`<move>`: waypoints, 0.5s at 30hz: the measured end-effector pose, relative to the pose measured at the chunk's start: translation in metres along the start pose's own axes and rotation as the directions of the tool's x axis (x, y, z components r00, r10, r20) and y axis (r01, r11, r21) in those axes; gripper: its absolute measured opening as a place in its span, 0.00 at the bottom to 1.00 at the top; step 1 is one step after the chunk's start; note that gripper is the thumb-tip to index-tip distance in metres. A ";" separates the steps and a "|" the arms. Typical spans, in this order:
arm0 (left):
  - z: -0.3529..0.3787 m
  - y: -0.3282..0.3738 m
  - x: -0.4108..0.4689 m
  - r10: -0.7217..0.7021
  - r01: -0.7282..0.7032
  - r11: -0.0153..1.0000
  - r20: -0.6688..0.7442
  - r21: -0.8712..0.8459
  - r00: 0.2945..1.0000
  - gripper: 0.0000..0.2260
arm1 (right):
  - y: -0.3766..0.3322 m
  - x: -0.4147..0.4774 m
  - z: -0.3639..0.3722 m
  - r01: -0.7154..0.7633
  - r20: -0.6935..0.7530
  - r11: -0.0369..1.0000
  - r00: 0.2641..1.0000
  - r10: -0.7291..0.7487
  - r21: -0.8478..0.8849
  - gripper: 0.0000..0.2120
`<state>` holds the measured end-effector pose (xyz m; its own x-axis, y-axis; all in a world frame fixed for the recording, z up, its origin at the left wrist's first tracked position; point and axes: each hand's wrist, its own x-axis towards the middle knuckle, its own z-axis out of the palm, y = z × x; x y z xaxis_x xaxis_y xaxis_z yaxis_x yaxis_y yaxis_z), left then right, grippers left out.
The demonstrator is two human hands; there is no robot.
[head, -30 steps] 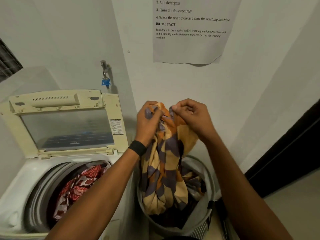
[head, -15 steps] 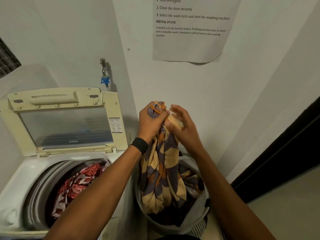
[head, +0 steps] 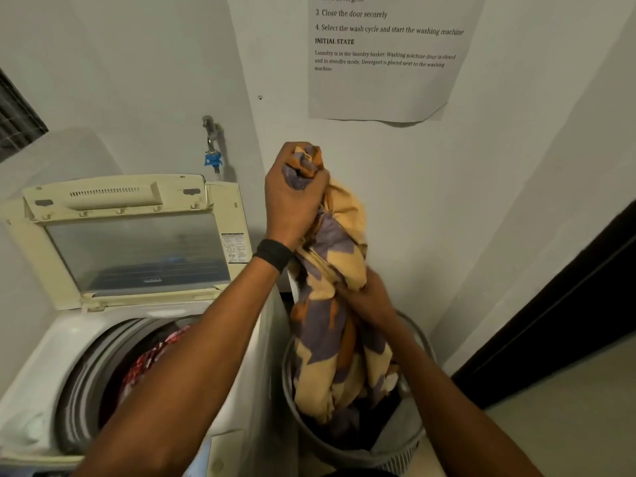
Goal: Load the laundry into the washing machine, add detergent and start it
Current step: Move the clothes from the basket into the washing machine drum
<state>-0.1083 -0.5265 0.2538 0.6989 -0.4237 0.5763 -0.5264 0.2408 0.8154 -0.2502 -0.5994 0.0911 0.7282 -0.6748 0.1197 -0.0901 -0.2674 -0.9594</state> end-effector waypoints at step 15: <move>-0.014 -0.058 -0.035 -0.112 -0.058 0.959 0.557 0.277 0.823 0.40 | -0.076 0.056 -0.064 0.037 0.257 0.978 0.966 0.017 -0.204 0.29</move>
<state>-0.0953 -0.5135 0.1868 0.3641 -0.8620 0.3525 -0.6794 0.0130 0.7337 -0.2462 -0.6604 0.1867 0.8767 -0.4799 0.0341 -0.1995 -0.4272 -0.8819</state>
